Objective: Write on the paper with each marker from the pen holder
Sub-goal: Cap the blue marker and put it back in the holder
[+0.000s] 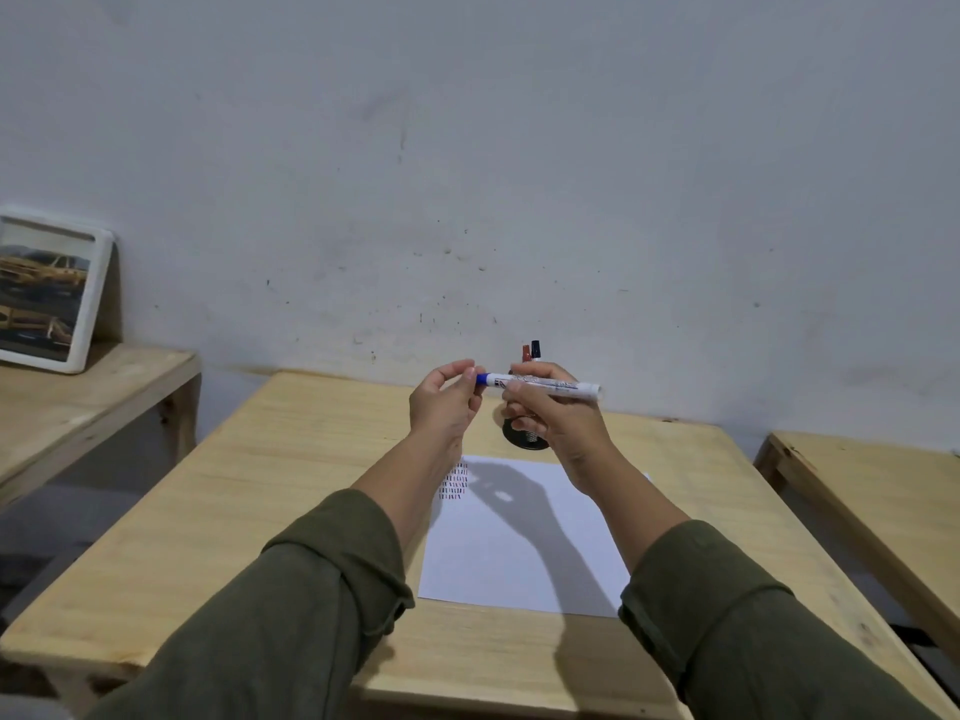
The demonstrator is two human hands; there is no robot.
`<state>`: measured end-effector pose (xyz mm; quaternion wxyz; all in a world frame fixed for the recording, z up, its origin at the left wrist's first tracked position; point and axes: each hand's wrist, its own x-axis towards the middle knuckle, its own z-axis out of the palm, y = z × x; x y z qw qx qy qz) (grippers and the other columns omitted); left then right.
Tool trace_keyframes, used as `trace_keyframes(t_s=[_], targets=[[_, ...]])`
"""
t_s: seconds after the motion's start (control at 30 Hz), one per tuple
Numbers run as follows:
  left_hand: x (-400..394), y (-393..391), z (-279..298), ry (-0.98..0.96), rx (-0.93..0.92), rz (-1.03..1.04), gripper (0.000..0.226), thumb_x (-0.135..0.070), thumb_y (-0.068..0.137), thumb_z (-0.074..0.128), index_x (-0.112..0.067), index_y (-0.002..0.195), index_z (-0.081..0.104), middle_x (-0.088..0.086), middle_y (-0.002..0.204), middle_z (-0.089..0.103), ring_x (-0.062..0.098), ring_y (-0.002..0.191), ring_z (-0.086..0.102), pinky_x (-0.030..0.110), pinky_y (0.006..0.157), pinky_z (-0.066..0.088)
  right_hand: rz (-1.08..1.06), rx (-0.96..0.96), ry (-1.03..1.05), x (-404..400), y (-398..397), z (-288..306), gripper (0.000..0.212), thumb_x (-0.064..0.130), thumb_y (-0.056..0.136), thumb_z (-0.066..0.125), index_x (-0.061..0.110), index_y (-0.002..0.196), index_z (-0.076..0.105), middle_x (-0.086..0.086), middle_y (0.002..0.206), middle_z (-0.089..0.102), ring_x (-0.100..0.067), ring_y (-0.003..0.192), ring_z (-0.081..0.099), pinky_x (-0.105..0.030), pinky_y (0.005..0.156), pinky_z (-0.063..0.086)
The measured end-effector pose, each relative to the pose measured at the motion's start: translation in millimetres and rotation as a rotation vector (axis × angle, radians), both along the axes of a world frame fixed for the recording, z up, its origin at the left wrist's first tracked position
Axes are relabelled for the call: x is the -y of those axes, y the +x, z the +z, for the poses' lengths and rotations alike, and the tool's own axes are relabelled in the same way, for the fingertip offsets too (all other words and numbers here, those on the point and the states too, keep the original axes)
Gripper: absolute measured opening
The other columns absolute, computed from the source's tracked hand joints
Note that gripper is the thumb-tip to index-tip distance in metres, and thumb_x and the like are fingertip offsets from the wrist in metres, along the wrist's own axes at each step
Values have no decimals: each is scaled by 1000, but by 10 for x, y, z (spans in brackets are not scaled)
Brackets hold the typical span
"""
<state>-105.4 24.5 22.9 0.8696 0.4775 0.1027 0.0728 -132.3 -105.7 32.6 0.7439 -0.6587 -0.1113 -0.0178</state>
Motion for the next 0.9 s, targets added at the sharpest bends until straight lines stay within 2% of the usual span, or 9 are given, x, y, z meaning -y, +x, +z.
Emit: trace_keyframes(t_s=[0.1,0.27,0.43,0.53,0.6,0.67,0.77,0.83,0.9], targets=[[-99,114,68,67,16,60,17,-7,91,55,-20,82,60,0,84,67,8,79,62,17,70,49,22,-20,49,99,23,77,19,15,86,65,11,105,66,-10,87,70,-17,67,68,-25,68,53],[-66,262,233,232,91,73,13,-10,87,62,-22,83,62,1,85,68,13,83,63,23,80,51,-20,-10,-104,222,96,116,23,12,88,62,0,108,66,-13,89,70,-19,67,67,-24,67,57],[139,349,417,337,254,-73,11,-12,84,65,-22,87,62,2,87,70,17,90,65,28,91,51,-76,24,-246,277,299,140,23,11,83,69,4,105,67,-7,77,71,-12,66,65,-16,64,50],[228,459,496,416,313,-130,12,-15,84,65,-23,92,62,-4,88,71,14,91,64,26,92,48,-125,34,-340,323,464,174,26,15,80,72,9,105,68,-6,81,72,-6,67,63,-11,58,44],[264,559,492,523,295,-98,16,-21,85,65,-23,100,64,-3,91,70,12,92,62,22,88,45,-153,56,-342,356,597,210,19,12,82,70,10,101,67,-2,78,70,-3,63,61,-13,59,44],[286,646,420,675,265,-48,23,-24,86,63,-20,109,65,0,104,69,10,96,60,19,86,42,-224,101,-348,409,756,238,17,9,82,69,20,94,64,-1,81,70,-7,68,63,-23,66,49],[291,776,222,908,217,-32,33,-26,88,60,-17,120,61,0,125,64,12,113,57,23,97,40,-359,160,-427,479,984,266,41,7,81,67,31,113,54,-6,94,69,-21,86,67,-41,79,56],[297,866,88,1081,158,-85,42,-30,88,59,-18,129,55,2,136,57,18,127,50,28,105,35,-404,176,-470,507,1085,289,68,5,82,65,38,135,38,0,92,65,-18,82,65,-33,75,56],[308,937,-11,1194,108,-148,52,-34,89,56,-16,137,46,3,144,48,22,136,41,31,112,29,-408,189,-515,503,1150,307,84,2,84,63,45,143,22,5,90,60,-13,74,62,-25,69,52]])
